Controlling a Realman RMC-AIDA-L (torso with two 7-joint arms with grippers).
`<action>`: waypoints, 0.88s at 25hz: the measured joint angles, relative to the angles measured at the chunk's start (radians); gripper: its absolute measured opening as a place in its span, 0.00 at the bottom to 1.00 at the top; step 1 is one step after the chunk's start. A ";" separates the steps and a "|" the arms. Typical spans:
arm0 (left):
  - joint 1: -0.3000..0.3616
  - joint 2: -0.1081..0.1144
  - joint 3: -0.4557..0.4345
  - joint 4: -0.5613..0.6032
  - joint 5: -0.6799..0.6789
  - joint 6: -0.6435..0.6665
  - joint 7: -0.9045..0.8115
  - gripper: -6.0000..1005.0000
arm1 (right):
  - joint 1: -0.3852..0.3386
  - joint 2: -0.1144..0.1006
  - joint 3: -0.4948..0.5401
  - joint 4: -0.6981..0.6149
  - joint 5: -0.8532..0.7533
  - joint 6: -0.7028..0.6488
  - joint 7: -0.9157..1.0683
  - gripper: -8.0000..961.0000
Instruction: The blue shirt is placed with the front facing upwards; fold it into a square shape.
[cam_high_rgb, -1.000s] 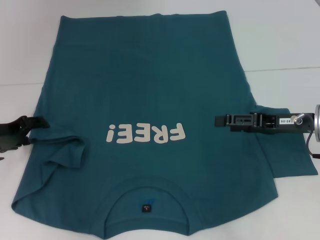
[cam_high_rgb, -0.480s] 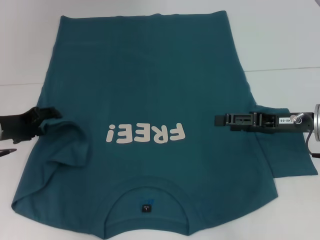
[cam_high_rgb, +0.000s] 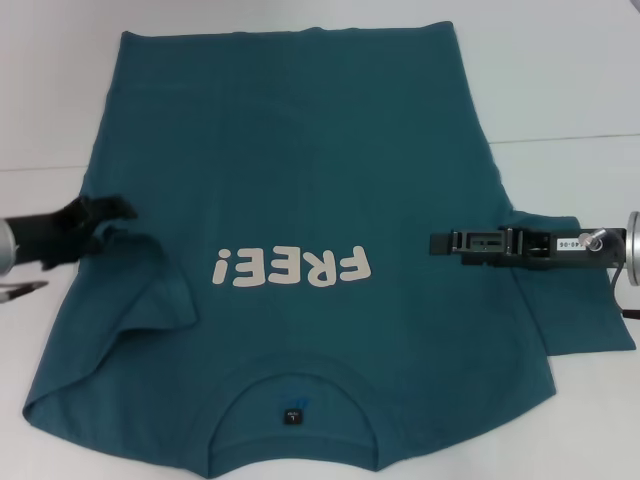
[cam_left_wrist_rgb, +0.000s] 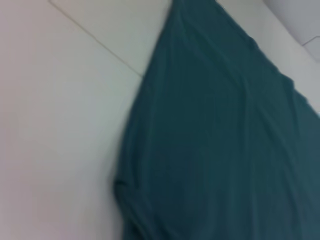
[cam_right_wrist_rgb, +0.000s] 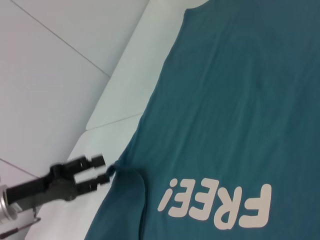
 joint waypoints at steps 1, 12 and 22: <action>-0.001 -0.002 0.000 0.001 -0.024 0.000 0.011 0.76 | 0.001 0.000 -0.001 0.001 0.000 0.000 0.000 0.95; -0.010 0.010 0.003 -0.007 -0.181 0.108 0.121 0.76 | -0.001 0.001 -0.001 0.002 0.000 0.002 -0.002 0.95; 0.066 0.038 0.029 0.001 -0.101 0.140 0.007 0.76 | 0.000 0.000 -0.001 0.001 0.000 0.004 -0.001 0.95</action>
